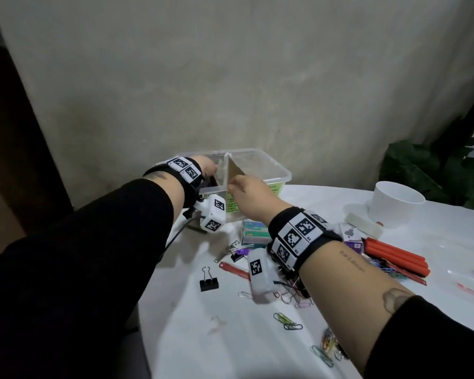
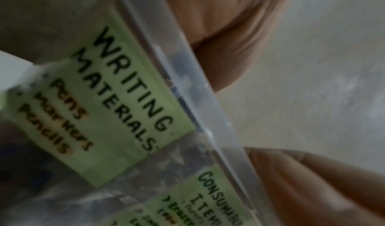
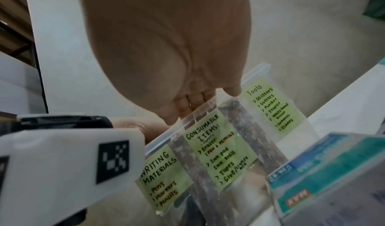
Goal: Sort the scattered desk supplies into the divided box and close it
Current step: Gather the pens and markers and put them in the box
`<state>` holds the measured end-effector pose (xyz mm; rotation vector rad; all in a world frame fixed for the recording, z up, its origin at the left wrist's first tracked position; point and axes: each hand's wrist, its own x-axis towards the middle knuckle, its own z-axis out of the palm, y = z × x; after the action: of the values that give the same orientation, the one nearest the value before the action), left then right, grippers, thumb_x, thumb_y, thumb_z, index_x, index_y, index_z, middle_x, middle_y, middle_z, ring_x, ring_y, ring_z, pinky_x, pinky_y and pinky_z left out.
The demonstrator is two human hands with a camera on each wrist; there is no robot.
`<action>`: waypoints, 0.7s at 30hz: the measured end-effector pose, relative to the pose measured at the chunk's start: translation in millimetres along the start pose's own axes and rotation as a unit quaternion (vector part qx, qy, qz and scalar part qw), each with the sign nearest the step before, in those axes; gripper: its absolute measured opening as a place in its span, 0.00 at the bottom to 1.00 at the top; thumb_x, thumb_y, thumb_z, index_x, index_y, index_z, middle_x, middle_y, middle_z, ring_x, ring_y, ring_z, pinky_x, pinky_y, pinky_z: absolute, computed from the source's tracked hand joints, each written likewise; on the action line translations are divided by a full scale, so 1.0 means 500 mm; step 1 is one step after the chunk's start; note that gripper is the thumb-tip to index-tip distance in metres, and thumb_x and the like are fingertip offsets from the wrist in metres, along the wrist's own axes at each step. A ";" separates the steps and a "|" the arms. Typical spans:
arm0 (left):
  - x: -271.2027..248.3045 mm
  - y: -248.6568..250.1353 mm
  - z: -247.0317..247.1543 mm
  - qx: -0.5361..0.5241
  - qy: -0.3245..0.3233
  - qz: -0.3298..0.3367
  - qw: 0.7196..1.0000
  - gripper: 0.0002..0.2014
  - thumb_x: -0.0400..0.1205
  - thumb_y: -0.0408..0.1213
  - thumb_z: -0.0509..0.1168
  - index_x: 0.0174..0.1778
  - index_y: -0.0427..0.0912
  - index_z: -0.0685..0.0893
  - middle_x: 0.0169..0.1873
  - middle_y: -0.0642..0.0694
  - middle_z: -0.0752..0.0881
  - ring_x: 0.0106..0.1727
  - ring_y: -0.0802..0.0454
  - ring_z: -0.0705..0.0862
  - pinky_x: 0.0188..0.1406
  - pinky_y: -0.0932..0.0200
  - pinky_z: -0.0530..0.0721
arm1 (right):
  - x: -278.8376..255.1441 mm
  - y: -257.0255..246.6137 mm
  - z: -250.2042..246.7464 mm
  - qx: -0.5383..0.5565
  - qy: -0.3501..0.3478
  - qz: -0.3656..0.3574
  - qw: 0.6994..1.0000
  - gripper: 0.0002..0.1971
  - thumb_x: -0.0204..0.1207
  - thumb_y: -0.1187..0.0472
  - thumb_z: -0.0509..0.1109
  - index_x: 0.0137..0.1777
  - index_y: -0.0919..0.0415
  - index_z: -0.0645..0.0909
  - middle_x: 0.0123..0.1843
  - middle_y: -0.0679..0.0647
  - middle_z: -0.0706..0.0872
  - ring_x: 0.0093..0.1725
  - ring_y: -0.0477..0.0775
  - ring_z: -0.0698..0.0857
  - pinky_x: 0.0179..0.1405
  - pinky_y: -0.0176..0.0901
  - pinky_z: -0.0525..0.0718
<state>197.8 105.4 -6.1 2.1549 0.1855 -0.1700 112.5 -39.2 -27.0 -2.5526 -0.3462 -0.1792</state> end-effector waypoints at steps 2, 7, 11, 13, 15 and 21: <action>0.001 0.008 0.004 -0.029 -0.019 -0.007 0.999 0.23 0.86 0.37 0.63 0.76 0.31 0.74 0.74 0.34 0.77 0.71 0.38 0.80 0.48 0.53 0.85 | 0.003 0.003 0.003 -0.001 0.003 0.002 1.000 0.17 0.86 0.55 0.57 0.61 0.63 0.84 0.59 0.62 0.86 0.58 0.64 0.83 0.64 0.59 0.80; -0.058 0.052 -0.004 -0.017 -0.066 -0.105 0.992 0.29 0.88 0.48 0.59 0.79 0.30 0.65 0.74 0.33 0.74 0.71 0.37 0.78 0.72 0.43 0.76 | 0.001 -0.001 -0.001 0.001 -0.005 0.016 1.000 0.17 0.86 0.56 0.58 0.64 0.61 0.83 0.63 0.62 0.86 0.61 0.65 0.83 0.65 0.59 0.80; -0.133 0.082 -0.022 0.116 -0.010 -0.017 0.993 0.25 0.89 0.44 0.58 0.74 0.25 0.72 0.68 0.29 0.79 0.62 0.34 0.83 0.62 0.41 0.83 | -0.025 0.005 -0.028 0.094 -0.035 0.023 0.995 0.18 0.86 0.59 0.62 0.74 0.57 0.78 0.71 0.55 0.82 0.65 0.57 0.82 0.61 0.45 0.79; -0.168 0.073 -0.023 0.138 0.038 0.079 0.986 0.14 0.86 0.39 0.62 0.58 0.32 0.84 0.51 0.35 0.88 0.43 0.41 0.86 0.38 0.50 0.85 | -0.044 0.014 -0.048 0.149 -0.022 0.018 0.988 0.18 0.83 0.59 0.68 0.72 0.57 0.79 0.67 0.51 0.83 0.60 0.50 0.83 0.55 0.38 0.77; -0.196 0.046 -0.018 0.133 0.015 0.119 0.984 0.08 0.81 0.38 0.66 0.45 0.38 0.87 0.35 0.45 0.90 0.34 0.47 0.85 0.30 0.58 0.83 | -0.066 0.027 -0.069 0.162 0.013 0.009 0.987 0.12 0.81 0.60 0.71 0.62 0.56 0.84 0.56 0.46 0.86 0.49 0.44 0.83 0.44 0.32 0.76; -0.237 -0.036 0.036 0.459 -0.122 0.057 0.878 0.11 0.85 0.32 0.59 0.58 0.35 0.84 0.55 0.40 0.87 0.45 0.46 0.87 0.42 0.61 0.85 | -0.158 0.058 -0.115 0.102 -0.047 0.056 0.992 0.02 0.75 0.68 0.74 0.45 0.64 0.88 0.39 0.55 0.90 0.34 0.48 0.85 0.36 0.37 0.83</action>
<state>77.5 92.1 -7.8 3.0453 -0.2234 -0.5457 41.8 -110.3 -8.9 -2.3753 -0.2429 0.0172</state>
